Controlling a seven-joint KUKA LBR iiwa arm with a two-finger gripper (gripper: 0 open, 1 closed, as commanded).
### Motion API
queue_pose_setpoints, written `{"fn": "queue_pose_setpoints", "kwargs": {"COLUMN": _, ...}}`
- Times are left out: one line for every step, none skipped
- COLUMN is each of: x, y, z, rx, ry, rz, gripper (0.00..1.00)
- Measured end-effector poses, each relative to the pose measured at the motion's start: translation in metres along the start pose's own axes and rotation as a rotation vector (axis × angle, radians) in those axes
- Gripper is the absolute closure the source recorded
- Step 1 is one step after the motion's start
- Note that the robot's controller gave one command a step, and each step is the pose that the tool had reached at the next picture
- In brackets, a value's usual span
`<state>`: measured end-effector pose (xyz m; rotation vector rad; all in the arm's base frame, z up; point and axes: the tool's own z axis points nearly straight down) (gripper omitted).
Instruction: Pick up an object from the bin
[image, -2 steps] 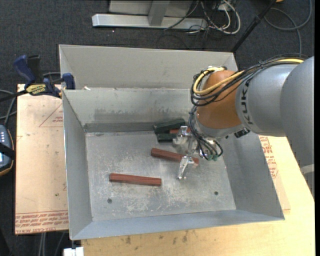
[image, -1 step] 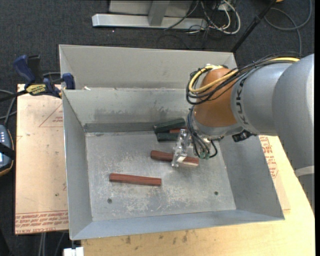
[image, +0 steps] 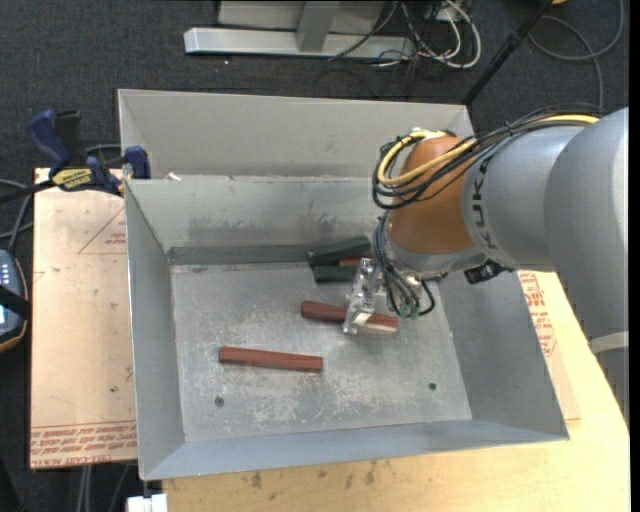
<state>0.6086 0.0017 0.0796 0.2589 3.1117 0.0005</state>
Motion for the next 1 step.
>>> {"fn": "queue_pose_setpoints", "kwargs": {"x": 0.0009, "y": -0.0002, "z": -0.0031, "rx": 0.000, "ry": 0.003, "rz": 0.000, "gripper": 1.00}}
